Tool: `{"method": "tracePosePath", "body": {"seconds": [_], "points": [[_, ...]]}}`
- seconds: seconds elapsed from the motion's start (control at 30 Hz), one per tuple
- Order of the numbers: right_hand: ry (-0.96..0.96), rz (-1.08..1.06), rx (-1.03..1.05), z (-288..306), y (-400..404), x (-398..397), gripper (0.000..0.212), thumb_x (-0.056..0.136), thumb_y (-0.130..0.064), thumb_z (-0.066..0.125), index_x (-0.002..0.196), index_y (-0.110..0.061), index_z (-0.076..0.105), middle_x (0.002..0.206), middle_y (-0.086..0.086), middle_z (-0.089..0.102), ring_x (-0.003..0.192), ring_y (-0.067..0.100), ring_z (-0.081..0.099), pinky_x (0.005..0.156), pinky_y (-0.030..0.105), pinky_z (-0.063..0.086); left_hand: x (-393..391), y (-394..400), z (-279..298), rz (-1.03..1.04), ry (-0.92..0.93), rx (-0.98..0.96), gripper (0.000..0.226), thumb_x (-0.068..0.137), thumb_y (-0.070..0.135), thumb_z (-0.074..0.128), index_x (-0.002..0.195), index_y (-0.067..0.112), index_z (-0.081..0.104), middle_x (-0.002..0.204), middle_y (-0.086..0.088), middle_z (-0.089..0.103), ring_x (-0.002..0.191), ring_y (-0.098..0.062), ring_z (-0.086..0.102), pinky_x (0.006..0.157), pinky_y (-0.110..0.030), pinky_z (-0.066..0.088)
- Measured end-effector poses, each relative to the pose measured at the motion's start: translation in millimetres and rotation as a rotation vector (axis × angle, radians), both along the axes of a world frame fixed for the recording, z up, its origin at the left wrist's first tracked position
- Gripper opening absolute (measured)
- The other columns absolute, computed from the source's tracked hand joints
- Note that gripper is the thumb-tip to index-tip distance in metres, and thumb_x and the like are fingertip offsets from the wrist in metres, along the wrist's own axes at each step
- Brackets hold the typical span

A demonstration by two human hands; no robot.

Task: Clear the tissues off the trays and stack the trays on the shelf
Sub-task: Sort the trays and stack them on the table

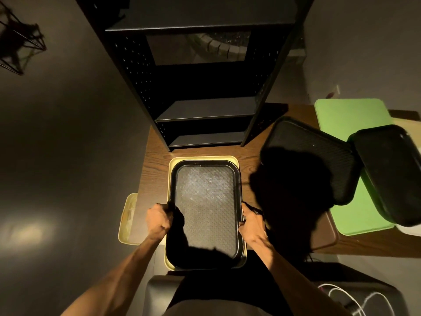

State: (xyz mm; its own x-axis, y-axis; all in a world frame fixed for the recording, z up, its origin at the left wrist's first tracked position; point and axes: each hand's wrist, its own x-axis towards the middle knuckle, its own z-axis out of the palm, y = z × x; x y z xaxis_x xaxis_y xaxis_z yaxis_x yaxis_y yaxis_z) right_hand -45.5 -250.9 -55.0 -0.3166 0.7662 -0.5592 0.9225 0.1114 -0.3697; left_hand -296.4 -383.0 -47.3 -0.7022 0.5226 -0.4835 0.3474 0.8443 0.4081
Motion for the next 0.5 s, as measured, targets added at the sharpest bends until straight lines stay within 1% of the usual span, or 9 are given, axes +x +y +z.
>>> {"method": "tracePosePath", "body": {"seconds": [0.07,0.2,0.3,0.4,0.43,0.5], "points": [[-0.003,0.011,0.027,2.9,0.4,-0.4,0.074,0.075,-0.003,0.065,0.14,-0.036,0.047,0.117,0.006,0.069,0.102,0.029,0.067,0.082,0.036,0.058,-1.1,1.2,-0.4,0.002,0.0,0.008,0.011,0.079,0.014,0.069,0.082,0.007,0.077,0.076,-0.015,0.075,0.078,-0.031,0.072,0.065,-0.034,0.052],[-0.008,0.034,0.046,10.3,0.3,-3.1,0.071,0.076,-0.003,0.064,0.139,-0.03,0.05,0.123,0.006,0.066,0.107,0.029,0.065,0.087,0.037,0.057,-2.7,-0.6,-4.9,0.007,-0.009,0.006,0.011,0.079,0.015,0.07,0.082,0.007,0.077,0.077,-0.013,0.075,0.075,-0.03,0.072,0.066,-0.034,0.052],[-0.022,0.038,0.044,8.3,2.4,-2.0,0.072,0.075,-0.004,0.063,0.141,-0.03,0.049,0.127,0.007,0.064,0.111,0.029,0.062,0.09,0.035,0.054,-4.9,-1.0,-9.3,0.007,-0.022,-0.03,0.017,0.077,0.019,0.07,0.084,0.004,0.075,0.08,-0.013,0.075,0.079,-0.031,0.071,0.068,-0.037,0.054],[-0.024,0.001,-0.038,7.9,2.3,-0.5,0.069,0.081,-0.013,0.063,0.144,-0.033,0.045,0.131,0.011,0.061,0.114,0.033,0.062,0.094,0.036,0.053,-2.8,-1.0,-3.9,0.027,-0.029,-0.063,0.02,0.077,0.017,0.071,0.092,0.003,0.072,0.089,-0.016,0.074,0.086,-0.035,0.07,0.072,-0.037,0.053],[-0.028,-0.012,-0.059,9.8,2.8,0.0,0.064,0.084,-0.018,0.064,0.143,-0.033,0.045,0.129,0.011,0.062,0.113,0.035,0.062,0.094,0.037,0.052,-0.1,0.3,0.9,0.027,-0.031,-0.048,0.025,0.077,0.017,0.072,0.098,0.003,0.068,0.093,-0.017,0.072,0.089,-0.037,0.068,0.073,-0.038,0.052],[-0.006,-0.023,-0.049,20.7,9.1,0.8,0.052,0.087,-0.027,0.062,0.137,-0.032,0.05,0.121,0.011,0.065,0.11,0.036,0.064,0.092,0.038,0.054,4.3,5.1,11.3,-0.001,-0.038,0.044,0.039,0.075,0.021,0.072,0.106,0.002,0.057,0.099,-0.02,0.065,0.092,-0.042,0.064,0.074,-0.042,0.05]]}}
